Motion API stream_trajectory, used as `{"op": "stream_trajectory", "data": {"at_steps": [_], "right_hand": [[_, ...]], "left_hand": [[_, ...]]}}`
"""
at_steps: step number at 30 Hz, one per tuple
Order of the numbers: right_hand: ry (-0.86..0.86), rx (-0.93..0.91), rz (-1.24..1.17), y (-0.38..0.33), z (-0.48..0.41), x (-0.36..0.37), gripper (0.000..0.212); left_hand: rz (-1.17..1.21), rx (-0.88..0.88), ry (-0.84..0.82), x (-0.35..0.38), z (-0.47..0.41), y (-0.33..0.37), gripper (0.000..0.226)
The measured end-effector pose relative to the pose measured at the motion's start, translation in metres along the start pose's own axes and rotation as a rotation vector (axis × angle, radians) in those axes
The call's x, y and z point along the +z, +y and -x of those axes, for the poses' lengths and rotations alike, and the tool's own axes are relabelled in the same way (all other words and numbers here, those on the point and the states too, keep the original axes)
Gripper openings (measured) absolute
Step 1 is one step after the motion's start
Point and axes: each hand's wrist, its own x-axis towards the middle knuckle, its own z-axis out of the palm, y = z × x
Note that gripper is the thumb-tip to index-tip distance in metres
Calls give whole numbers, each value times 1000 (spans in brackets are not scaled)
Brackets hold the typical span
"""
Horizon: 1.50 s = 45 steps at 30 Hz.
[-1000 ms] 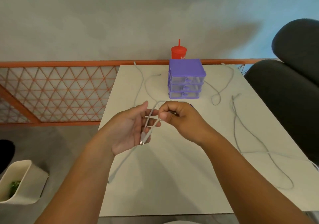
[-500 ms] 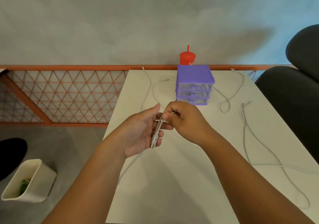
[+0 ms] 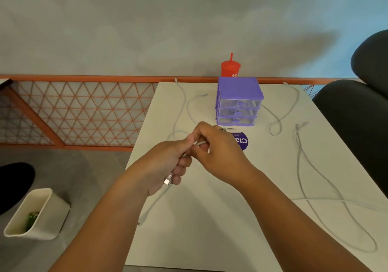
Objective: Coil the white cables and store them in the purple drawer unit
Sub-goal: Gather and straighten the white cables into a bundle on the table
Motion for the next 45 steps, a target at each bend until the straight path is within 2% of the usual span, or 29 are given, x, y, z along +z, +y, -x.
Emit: {"op": "stream_trajectory", "data": {"at_steps": [4,7,10,17,20,23,25,30,36,39,45], "right_hand": [[-189,69,-21,5,-10,13,9],[-295,143,8,19,-17,23,8],[-363,200,93,39,-21,30,11],[-515,291,69,68,-21,70,20],[-587,310,141,76,-19,85,25],[-683,318,238,87,-7,100,31],[-720,345,240,93,10,112,27],[-721,214,492,97,50,147,24],[-599,173,716,111,58,147,36],[-571,205,728,118,50,140,39],[-495,250,701,125,34,118,32]], "left_hand": [[-191,76,117,-19,-4,-21,39],[-344,67,171,-46,-10,-43,35],[-428,25,172,-78,-12,-63,34],[-483,-148,183,-130,-34,-102,38],[-534,-205,235,-142,-45,-115,40],[-672,-231,287,-152,-51,-126,37],[-816,-256,268,-155,-56,-135,37],[-1023,-286,274,-155,-75,-169,43],[-1000,-303,368,-149,-83,-192,40],[-1012,-314,349,-151,-87,-190,36],[-1027,-376,249,-158,-94,-183,32]]}}
